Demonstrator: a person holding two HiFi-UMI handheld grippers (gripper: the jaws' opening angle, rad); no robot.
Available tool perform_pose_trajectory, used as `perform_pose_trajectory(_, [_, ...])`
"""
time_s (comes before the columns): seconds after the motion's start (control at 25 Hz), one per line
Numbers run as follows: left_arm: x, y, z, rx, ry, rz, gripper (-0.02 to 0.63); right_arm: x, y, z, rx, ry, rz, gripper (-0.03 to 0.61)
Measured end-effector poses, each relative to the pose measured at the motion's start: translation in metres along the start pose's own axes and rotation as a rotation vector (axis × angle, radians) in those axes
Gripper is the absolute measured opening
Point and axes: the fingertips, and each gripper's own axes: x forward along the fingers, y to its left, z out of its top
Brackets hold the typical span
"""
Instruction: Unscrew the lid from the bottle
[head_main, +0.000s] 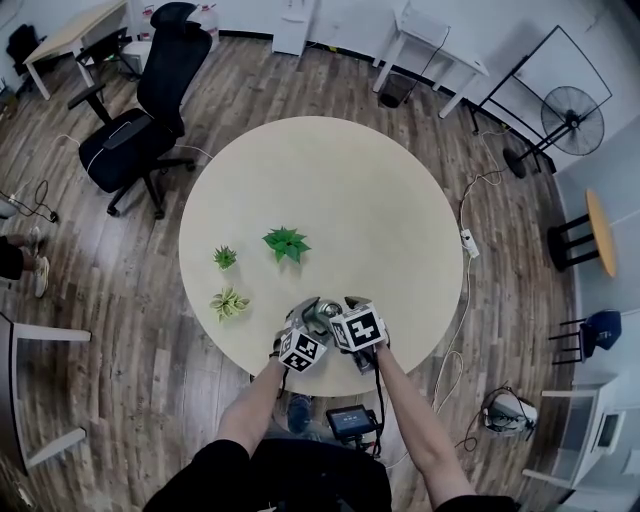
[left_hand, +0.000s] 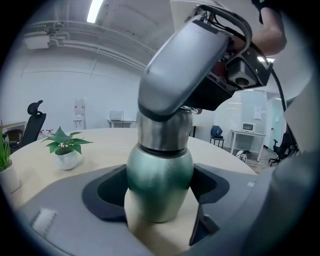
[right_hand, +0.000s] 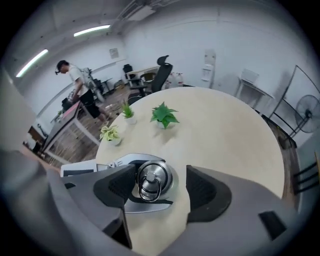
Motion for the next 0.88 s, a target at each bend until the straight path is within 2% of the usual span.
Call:
perform_pose_trajectory(0.16, [0.000, 0.000, 0.001, 0.001, -0.003, 0.000, 0.373, 0.005, -0.003, -0.003, 0.057, 0.043, -0.093, 0.327])
perform_pose_trajectory(0.28, [0.000, 0.001, 0.000, -0.001, -0.003, 0.001, 0.374, 0.012, 0.001, -0.005, 0.032, 0.107, -0.129, 0.318])
perform_pose_trajectory(0.32, [0.000, 0.001, 0.000, -0.002, -0.003, 0.001, 0.374, 0.014, 0.002, -0.007, 0.011, 0.126, -0.135, 0.317])
perform_pose_trajectory(0.4, [0.000, 0.000, 0.000, -0.002, -0.002, 0.000, 0.373, 0.016, 0.004, -0.011, -0.022, 0.163, -0.138, 0.265])
perform_pose_trajectory(0.52, [0.001, 0.000, 0.001, -0.001, -0.006, 0.000, 0.373, 0.015, 0.004, -0.013, -0.077, 0.186, -0.096, 0.265])
perform_pose_trajectory(0.6, [0.001, 0.000, 0.001, -0.007, -0.007, 0.001, 0.373, 0.017, 0.008, -0.010, -0.177, 0.172, -0.029, 0.265])
perform_pose_trajectory(0.76, [0.000, 0.000, 0.001, -0.001, -0.009, -0.001, 0.373, 0.015, 0.015, -0.013, -0.487, 0.174, 0.090, 0.265])
perform_pose_trajectory(0.88, [0.001, 0.000, 0.001, 0.002, -0.007, -0.005, 0.373, 0.014, 0.017, -0.019, -0.692, 0.202, 0.148, 0.264])
